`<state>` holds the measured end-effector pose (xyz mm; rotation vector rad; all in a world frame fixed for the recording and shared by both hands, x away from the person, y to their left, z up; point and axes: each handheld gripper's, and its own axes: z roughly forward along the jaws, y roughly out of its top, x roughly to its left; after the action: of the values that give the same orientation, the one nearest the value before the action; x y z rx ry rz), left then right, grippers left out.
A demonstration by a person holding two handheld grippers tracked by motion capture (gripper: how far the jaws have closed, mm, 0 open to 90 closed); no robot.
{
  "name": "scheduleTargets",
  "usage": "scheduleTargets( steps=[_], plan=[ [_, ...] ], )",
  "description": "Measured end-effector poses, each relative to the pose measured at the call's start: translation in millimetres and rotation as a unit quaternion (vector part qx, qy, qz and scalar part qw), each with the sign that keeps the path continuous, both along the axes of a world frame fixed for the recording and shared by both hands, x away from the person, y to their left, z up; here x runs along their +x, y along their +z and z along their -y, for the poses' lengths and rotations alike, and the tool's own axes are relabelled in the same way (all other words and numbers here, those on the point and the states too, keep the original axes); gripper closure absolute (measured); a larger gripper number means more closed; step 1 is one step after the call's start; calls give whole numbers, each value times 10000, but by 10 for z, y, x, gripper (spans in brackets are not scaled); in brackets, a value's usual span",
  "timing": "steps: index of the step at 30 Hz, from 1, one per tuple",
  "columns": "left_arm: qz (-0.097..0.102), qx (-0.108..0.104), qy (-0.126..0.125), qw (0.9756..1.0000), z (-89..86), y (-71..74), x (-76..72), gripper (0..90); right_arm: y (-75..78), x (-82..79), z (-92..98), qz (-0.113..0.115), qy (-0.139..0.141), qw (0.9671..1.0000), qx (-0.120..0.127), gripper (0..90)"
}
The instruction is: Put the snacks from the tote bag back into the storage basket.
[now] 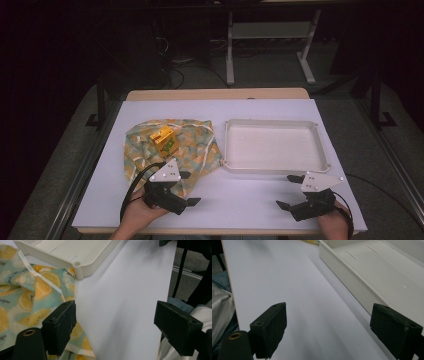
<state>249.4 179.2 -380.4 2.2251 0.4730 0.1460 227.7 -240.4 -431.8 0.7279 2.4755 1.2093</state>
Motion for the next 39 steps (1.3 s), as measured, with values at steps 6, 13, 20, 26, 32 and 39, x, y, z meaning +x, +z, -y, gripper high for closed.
scheduleTargets(
  steps=[6, 13, 20, 26, 32, 39],
  plan=[
    [37, 19, -66, 10000, 35, 122, 63, 175, -2, -1, 20, -4, -20, 10000, 26, 135],
    [23, 19, -52, 10000, 6, 202, 115, 175, -3, -7, -8, -6, 15, 10000, -11, 134],
    [28, 16, -64, 10000, -21, 299, 211, 175, -1, -10, 7, -5, 5, 10000, 8, 134],
    [50, 1, -20, 10000, -56, 398, 279, 175, 0, -13, 12, 3, 6, 10000, 2, 135],
    [8, 31, -9, 10000, -90, 478, 332, 188, -1, -9, 4, 23, 31, 10000, 1, 135],
    [-6, 93, 20, 10000, -114, 534, 388, 188, 1, -13, 8, 29, 34, 10000, 2, 135]
  ],
)
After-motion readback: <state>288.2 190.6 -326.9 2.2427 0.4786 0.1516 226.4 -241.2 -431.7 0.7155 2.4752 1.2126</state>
